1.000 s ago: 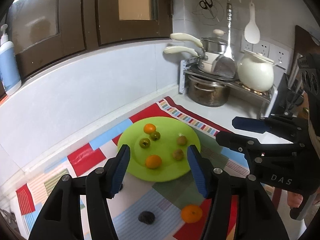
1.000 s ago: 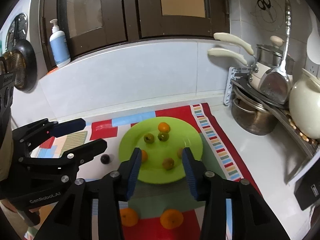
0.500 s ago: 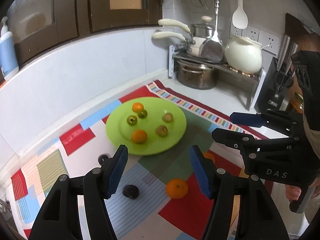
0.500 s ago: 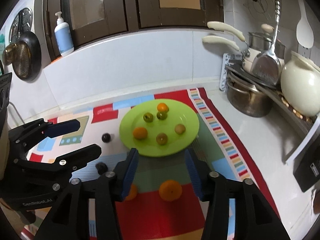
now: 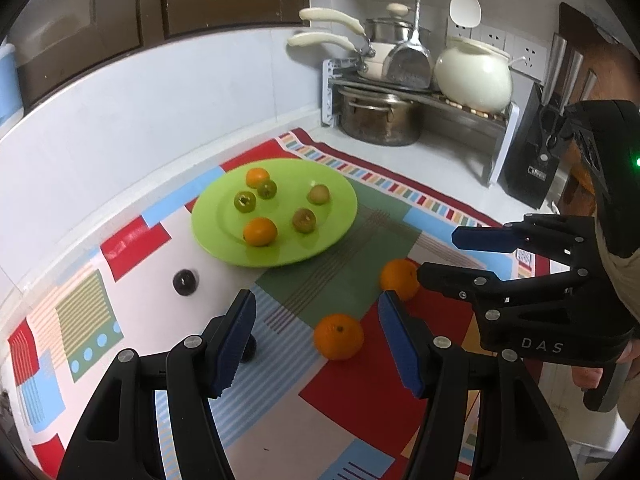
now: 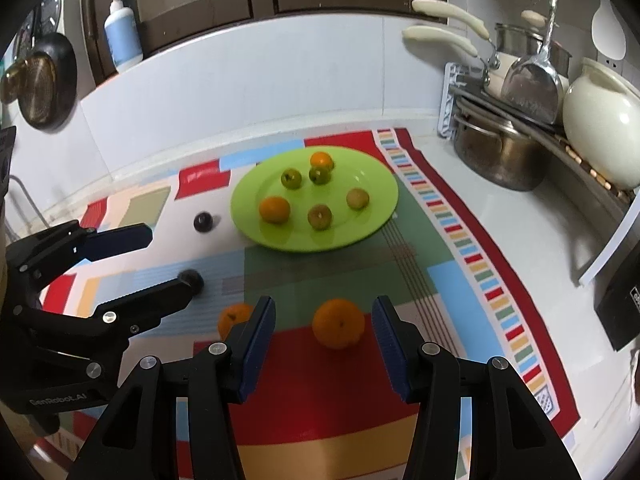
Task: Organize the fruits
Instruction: 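Withdraw both open grippers from the plate toward the two loose oranges, then grasp a large orange with the left gripper while the right gripper grasps another orange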
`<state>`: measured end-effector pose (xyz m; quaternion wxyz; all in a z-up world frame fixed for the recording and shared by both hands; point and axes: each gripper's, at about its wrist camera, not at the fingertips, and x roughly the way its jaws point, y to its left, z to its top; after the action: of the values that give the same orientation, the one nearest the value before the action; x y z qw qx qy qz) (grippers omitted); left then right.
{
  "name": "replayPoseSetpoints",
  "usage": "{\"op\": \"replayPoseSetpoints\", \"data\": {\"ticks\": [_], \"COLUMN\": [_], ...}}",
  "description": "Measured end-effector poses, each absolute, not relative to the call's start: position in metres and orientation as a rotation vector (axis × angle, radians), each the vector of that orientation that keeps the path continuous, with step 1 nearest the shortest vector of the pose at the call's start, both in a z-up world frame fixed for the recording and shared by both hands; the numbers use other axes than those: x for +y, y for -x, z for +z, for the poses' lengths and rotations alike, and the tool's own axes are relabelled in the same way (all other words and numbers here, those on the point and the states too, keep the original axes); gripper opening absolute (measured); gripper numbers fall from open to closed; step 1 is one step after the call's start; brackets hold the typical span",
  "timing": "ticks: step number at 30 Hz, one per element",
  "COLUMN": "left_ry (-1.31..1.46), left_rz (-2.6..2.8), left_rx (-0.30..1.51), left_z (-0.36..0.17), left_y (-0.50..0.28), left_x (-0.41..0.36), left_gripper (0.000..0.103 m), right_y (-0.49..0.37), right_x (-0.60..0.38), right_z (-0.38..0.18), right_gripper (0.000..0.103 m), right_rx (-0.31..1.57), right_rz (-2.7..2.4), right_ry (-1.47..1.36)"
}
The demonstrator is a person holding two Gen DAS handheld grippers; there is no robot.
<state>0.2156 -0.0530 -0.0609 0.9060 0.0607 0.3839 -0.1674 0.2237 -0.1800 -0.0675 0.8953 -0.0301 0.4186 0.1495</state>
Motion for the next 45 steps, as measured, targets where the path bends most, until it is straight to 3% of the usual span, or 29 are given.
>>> {"op": "replayPoseSetpoints", "data": {"ticks": [31,42,45], "left_ry": [-0.136,-0.067,-0.071], "left_rz": [-0.412,-0.445,-0.442], "left_rx": [0.934,0.959,0.956], "left_z": [-0.131,-0.134,-0.134], "left_y": [-0.240,-0.246,-0.245], "left_x": [-0.063,-0.064,-0.065], "left_gripper": [0.062,0.041,0.041], "right_y": [-0.249,-0.263,-0.263], "right_x": [-0.183,-0.178,-0.179], "right_z": [-0.127,-0.132,-0.132], "right_gripper": [0.051,0.051,0.043], "right_rx": [1.015,1.026,1.028], "right_rz": [0.283,0.288,0.290], "right_ry": [0.093,0.062,0.066]}}
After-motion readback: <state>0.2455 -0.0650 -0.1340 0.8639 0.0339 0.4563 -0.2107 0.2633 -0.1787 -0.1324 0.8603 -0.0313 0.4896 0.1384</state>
